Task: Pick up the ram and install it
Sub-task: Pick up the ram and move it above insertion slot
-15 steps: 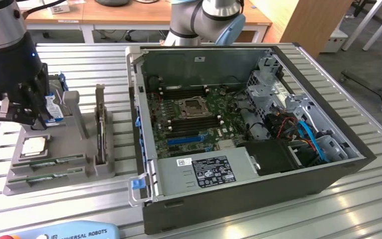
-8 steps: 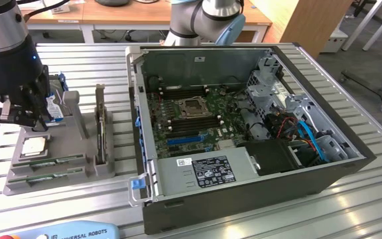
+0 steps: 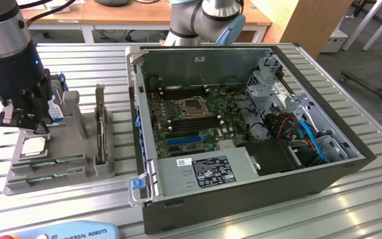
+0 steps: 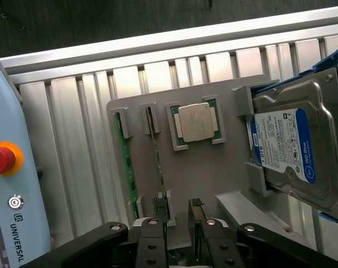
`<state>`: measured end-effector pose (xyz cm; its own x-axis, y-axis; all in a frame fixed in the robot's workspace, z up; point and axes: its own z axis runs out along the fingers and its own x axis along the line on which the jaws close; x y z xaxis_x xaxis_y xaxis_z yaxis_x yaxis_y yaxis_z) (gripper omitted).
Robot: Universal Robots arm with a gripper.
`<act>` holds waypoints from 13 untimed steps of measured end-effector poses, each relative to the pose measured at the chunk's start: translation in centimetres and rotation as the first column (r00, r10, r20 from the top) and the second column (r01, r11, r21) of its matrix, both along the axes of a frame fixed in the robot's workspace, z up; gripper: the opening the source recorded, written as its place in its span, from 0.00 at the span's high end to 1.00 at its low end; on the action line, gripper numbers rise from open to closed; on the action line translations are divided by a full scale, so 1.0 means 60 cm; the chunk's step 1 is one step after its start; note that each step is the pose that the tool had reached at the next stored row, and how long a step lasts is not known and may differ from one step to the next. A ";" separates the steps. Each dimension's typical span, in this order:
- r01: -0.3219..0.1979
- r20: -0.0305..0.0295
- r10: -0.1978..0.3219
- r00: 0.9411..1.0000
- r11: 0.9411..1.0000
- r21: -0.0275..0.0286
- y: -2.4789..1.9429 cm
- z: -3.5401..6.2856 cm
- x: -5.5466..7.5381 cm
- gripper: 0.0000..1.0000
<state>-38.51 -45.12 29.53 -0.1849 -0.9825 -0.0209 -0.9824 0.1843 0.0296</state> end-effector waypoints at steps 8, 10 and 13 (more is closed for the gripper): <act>0.000 0.000 0.000 1.000 1.000 0.000 0.0000 -0.019 0.000 0.71; 0.000 0.000 0.000 1.000 1.000 0.000 0.0000 -0.021 0.000 0.71; -0.001 0.000 0.001 1.000 1.000 0.000 -0.0013 -0.022 0.000 0.71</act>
